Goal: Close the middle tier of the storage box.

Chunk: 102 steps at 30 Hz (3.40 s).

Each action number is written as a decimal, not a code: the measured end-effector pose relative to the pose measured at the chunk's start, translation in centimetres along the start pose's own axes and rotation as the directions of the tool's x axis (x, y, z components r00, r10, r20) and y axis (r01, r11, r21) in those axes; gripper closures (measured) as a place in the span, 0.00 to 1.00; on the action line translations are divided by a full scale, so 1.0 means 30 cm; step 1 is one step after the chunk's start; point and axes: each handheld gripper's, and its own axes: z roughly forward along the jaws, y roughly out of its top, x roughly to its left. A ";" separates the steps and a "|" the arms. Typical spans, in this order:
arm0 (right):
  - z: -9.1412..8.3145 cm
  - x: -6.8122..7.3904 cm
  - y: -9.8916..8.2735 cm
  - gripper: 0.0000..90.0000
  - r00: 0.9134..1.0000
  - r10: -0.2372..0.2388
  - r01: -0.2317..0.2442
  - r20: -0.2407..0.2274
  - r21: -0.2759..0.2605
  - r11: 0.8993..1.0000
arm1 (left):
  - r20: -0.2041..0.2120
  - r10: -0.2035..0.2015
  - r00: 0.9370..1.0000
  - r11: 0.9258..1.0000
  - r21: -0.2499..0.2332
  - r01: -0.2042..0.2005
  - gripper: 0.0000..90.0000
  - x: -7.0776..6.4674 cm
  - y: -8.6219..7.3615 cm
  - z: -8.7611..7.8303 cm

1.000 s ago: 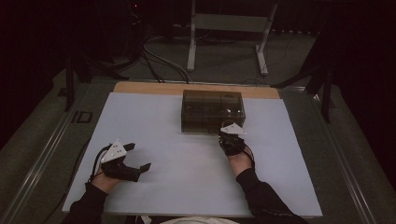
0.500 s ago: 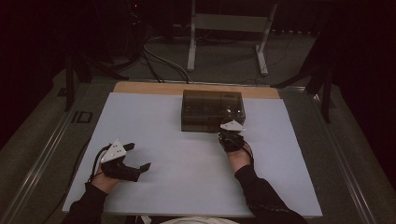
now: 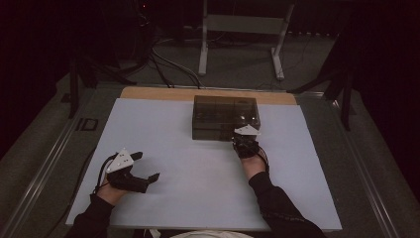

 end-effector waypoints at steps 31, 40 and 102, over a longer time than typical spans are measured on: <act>-0.067 -0.027 -0.004 0.57 0.994 -0.028 0.030 -0.110 0.014 0.999 | 0.002 0.000 1.000 1.000 0.005 0.000 0.01 0.000 -0.001 0.005; -0.088 -0.030 -0.001 0.15 0.975 -0.036 0.044 -0.218 0.029 0.999 | 0.008 0.004 1.000 1.000 0.010 -0.004 0.01 0.001 0.001 0.014; -0.418 -0.302 -0.323 0.05 0.951 -0.073 0.039 -0.299 -0.120 0.992 | 0.013 0.004 1.000 1.000 0.012 -0.004 0.01 -0.005 -0.011 -0.002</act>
